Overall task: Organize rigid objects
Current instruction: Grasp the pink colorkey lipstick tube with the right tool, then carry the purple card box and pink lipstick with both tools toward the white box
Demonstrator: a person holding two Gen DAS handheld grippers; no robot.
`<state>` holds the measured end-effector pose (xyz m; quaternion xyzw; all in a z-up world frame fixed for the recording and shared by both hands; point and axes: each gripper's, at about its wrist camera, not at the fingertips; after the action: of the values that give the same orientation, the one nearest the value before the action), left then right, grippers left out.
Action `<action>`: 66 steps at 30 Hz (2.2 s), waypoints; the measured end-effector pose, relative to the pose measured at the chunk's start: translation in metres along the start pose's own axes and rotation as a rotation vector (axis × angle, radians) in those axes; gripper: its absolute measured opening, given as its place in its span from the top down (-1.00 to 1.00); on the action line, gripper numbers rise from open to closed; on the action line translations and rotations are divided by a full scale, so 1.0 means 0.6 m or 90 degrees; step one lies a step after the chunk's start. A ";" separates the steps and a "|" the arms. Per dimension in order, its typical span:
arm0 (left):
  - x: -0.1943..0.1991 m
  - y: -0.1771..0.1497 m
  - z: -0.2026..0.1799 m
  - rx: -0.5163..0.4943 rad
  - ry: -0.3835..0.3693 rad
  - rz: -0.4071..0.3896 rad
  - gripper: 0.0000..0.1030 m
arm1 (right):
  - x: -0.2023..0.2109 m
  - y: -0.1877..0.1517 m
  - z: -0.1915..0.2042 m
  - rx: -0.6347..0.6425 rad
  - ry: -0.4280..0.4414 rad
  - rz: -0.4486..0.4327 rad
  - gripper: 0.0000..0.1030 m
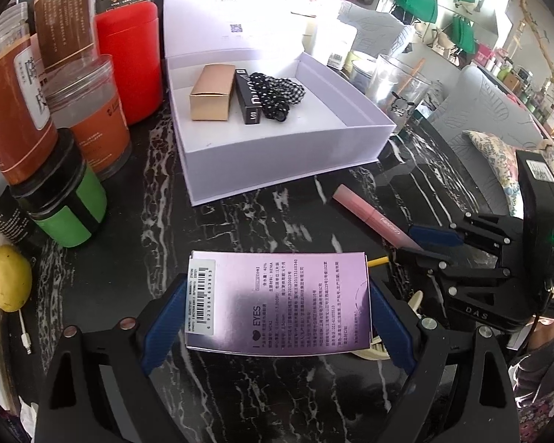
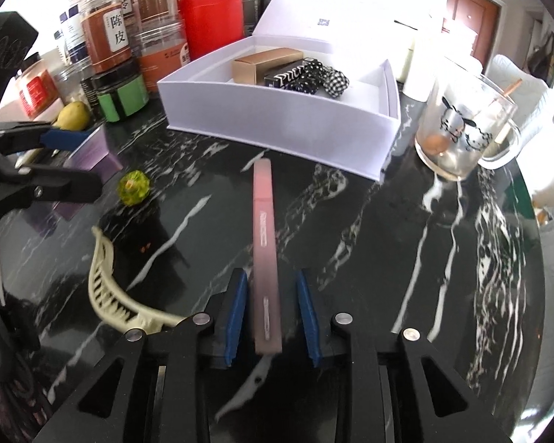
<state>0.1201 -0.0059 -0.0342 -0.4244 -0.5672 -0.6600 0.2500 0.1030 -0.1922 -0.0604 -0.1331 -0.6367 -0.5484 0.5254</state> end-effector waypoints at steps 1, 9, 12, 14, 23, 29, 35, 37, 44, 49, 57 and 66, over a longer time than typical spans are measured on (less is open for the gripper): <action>0.000 0.000 0.003 0.003 0.002 0.000 -0.80 | -0.003 0.005 0.000 0.002 0.001 -0.001 0.44; -0.001 -0.004 0.017 0.016 0.018 0.004 -0.80 | -0.012 0.014 0.009 0.015 0.022 -0.019 0.75; 0.001 -0.004 0.019 0.016 0.019 0.003 -0.80 | -0.004 0.015 0.010 0.008 0.024 -0.029 0.75; 0.003 -0.003 0.020 0.017 0.021 0.002 -0.80 | 0.004 0.017 0.011 0.004 0.020 -0.037 0.75; 0.033 0.006 0.007 0.007 0.014 -0.022 -0.80 | 0.041 0.016 0.019 -0.010 0.018 -0.059 0.75; 0.069 0.013 -0.007 0.001 0.013 -0.055 -0.80 | 0.081 0.012 0.033 -0.002 0.014 -0.086 0.75; 0.104 0.028 -0.021 -0.011 0.024 -0.092 -0.80 | 0.114 0.012 0.050 0.014 0.016 -0.105 0.75; 0.114 0.035 -0.028 -0.015 0.026 -0.104 -0.80 | 0.127 0.013 0.056 0.020 0.017 -0.113 0.75; 0.133 0.067 -0.047 -0.023 0.036 -0.134 -0.80 | 0.159 0.023 0.064 0.036 0.014 -0.131 0.75; 0.142 0.097 -0.054 -0.028 0.029 -0.151 -0.80 | 0.175 0.043 0.057 0.043 0.005 -0.145 0.75; 0.139 0.145 -0.054 -0.042 0.034 -0.160 -0.80 | 0.186 0.081 0.042 0.051 -0.005 -0.164 0.75; 0.135 0.195 -0.042 -0.046 0.047 -0.171 -0.80 | 0.192 0.124 0.026 0.062 -0.011 -0.182 0.75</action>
<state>0.1667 -0.0452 0.0970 -0.3286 -0.5853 -0.7227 0.1645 0.1028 -0.1986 0.0773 -0.0198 -0.6797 -0.5849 0.4422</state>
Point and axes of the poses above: each gripper's, at about its wrist camera, not at the fingertips, and x roughly against the way its jaws point, z to its left, y to its top, and after that the axes turned 11 degrees about y, right-handed
